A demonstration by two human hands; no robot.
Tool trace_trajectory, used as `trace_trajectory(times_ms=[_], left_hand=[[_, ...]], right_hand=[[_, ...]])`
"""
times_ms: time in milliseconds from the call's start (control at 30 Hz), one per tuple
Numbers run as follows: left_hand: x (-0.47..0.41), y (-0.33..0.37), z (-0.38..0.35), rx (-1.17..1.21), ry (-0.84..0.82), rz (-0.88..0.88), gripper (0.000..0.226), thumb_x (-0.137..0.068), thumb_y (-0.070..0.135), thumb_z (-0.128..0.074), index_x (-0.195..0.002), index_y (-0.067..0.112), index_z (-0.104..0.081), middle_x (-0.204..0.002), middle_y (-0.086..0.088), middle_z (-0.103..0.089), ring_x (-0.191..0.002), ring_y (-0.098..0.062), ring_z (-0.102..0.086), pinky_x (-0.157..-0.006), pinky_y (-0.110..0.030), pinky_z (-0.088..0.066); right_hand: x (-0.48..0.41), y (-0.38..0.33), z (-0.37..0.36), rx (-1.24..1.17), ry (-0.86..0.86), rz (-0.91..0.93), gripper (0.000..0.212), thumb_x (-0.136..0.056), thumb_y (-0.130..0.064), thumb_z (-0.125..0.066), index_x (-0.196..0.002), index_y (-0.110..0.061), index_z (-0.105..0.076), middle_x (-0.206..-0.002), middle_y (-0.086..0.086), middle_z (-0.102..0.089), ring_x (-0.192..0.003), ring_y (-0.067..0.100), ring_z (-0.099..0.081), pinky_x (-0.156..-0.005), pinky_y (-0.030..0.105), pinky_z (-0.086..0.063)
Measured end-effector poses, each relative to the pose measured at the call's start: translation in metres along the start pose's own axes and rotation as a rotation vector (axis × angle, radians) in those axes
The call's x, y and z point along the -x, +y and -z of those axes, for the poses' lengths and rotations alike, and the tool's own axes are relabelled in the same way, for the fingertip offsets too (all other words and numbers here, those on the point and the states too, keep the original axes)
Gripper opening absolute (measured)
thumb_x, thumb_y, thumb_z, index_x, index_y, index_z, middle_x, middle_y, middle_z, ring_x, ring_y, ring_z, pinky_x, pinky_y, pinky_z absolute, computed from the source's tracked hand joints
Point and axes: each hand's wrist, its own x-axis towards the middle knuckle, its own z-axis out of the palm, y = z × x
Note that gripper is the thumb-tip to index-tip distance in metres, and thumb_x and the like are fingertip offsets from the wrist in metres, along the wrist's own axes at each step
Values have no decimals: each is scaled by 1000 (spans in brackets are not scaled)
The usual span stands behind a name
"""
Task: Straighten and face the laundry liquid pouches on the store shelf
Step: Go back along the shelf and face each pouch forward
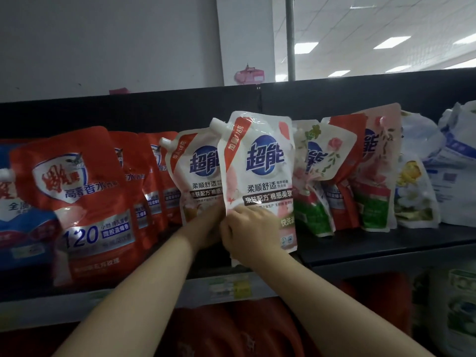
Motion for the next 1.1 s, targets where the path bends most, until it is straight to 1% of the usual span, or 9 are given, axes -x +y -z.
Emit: trace_trajectory(times_ms=[133,367,500,600,700,800,933,1000,1100], left_hand=[[17,12,30,155,-185,-115,36,-98,31,-42,-87,22,-74,-77,0,-74,-81,-15,-66,-70,-25,-52],[26,6,87,265,-86,-224,58,-91,53,-34,-84,17,-79,-90,-7,-73,-83,-20,-69,-79,-30,-55],[23,0,102,286,10,-289,66,-89,66,-31,-123,19,-62,-121,-11,-66,-111,-27,-64,-93,-40,-50],[20,-7,98,140,170,-254,46,-88,44,-59,-117,9,-64,-110,-16,-70,-102,-31,-67,-91,-42,-51],[10,-17,91,19,464,-244,24,-82,27,-72,-92,6,-68,-87,-11,-72,-86,-29,-70,-83,-39,-56],[-2,-20,87,210,450,-217,34,-71,32,-77,-87,4,-65,-93,-20,-65,-83,-31,-63,-82,-42,-50],[-32,-27,84,365,394,-181,39,-68,31,-67,-96,3,-65,-97,-21,-58,-87,-36,-56,-88,-50,-48],[-28,-19,69,305,398,-197,15,-84,20,-55,-83,5,-59,-83,-20,-59,-78,-32,-60,-80,-42,-52],[-29,-16,56,66,500,-289,18,-93,6,-47,-76,10,-45,-79,-7,-54,-75,-20,-55,-70,-30,-46]], right_hand=[[-4,-26,-21,0,-73,-32,20,-54,-10,-74,-46,-12,-55,-48,4,-53,-37,23,-51,-37,24,-37],[-15,-82,-48,-47,-273,41,33,-36,-14,-87,-53,-12,-59,-53,3,-53,-42,22,-53,-34,29,-44],[-14,-86,-56,-235,-352,155,22,-68,-19,-76,-78,-5,-62,-76,12,-59,-66,31,-58,-54,38,-50],[-14,-68,-51,-295,-405,296,28,-82,-26,-53,-92,-2,-63,-95,16,-58,-84,33,-53,-71,43,-47],[-12,-55,-36,-129,-393,390,40,-70,-39,-69,-97,-10,-67,-102,10,-59,-89,28,-54,-71,38,-47],[-17,-42,-18,57,-426,281,61,-59,-57,-75,-101,-16,-61,-95,3,-60,-82,23,-57,-67,34,-45],[-14,-20,-12,158,-590,191,59,-70,-45,-76,-114,-15,-52,-111,4,-55,-100,28,-56,-80,40,-45],[-11,-16,-14,234,-566,135,48,-69,-35,-79,-107,-15,-56,-104,4,-57,-91,29,-59,-72,40,-47],[-13,-13,-26,209,-545,55,35,-74,-20,-70,-105,-13,-57,-103,6,-58,-91,31,-60,-71,39,-43]])
